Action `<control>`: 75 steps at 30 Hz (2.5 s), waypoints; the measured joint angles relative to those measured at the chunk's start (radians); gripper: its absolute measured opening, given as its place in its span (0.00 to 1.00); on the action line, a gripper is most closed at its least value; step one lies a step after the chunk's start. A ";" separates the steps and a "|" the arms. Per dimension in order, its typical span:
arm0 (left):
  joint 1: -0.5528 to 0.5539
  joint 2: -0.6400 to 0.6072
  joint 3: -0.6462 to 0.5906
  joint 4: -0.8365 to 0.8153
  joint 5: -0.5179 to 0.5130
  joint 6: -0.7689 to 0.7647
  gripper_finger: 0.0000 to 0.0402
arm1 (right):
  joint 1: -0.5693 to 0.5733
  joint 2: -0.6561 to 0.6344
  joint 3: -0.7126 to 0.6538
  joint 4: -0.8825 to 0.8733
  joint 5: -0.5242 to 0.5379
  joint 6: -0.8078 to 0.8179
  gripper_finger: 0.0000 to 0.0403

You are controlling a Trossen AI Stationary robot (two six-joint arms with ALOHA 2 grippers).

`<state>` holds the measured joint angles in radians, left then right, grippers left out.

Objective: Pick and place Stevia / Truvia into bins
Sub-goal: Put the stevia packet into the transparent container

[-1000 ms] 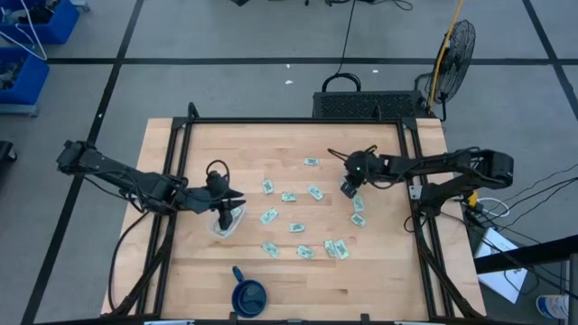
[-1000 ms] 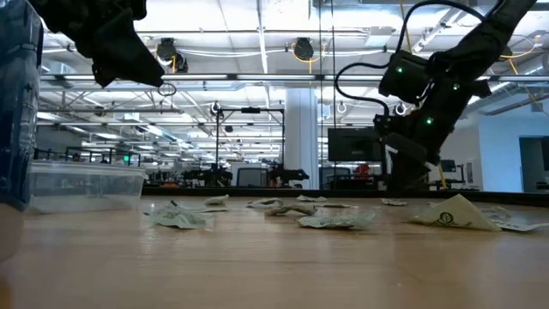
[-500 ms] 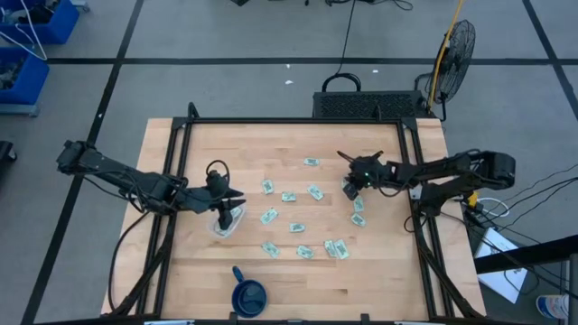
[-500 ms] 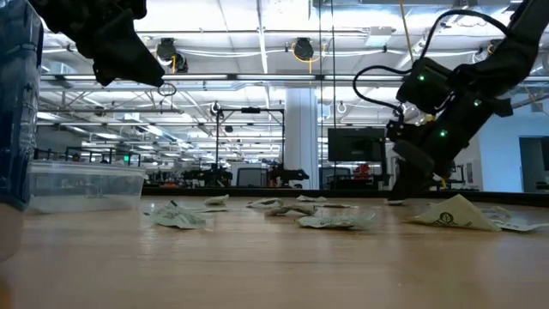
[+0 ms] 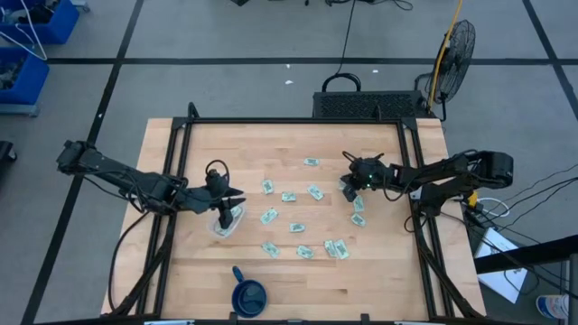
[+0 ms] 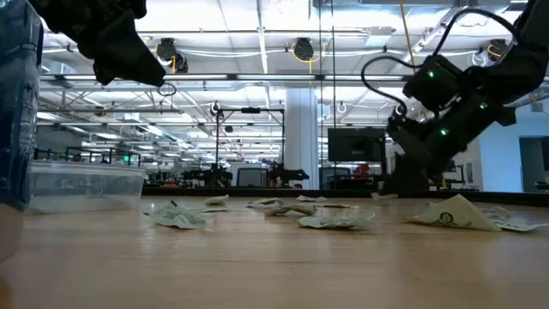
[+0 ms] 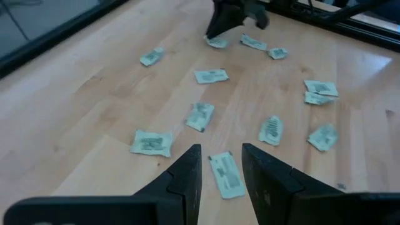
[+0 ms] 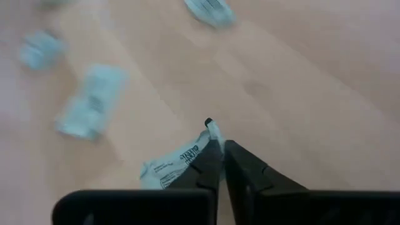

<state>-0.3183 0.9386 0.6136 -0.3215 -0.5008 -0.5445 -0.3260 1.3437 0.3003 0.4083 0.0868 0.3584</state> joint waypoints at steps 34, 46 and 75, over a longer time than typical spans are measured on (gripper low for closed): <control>0.080 -0.005 -0.001 0.224 -0.615 0.136 0.30 | 0.391 0.855 1.104 0.403 0.012 -0.363 0.02; 0.082 -0.005 -0.001 0.219 -0.536 0.158 0.30 | 0.340 1.051 1.255 0.390 -0.118 -0.285 0.03; 0.082 -0.005 -0.001 0.185 -0.537 0.147 0.30 | 0.286 0.618 1.244 -0.554 -0.191 -0.509 0.26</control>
<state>-0.2359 0.9337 0.6128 -0.1363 -1.0378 -0.3977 -0.0398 1.9615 1.5440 -0.1457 -0.1037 -0.1510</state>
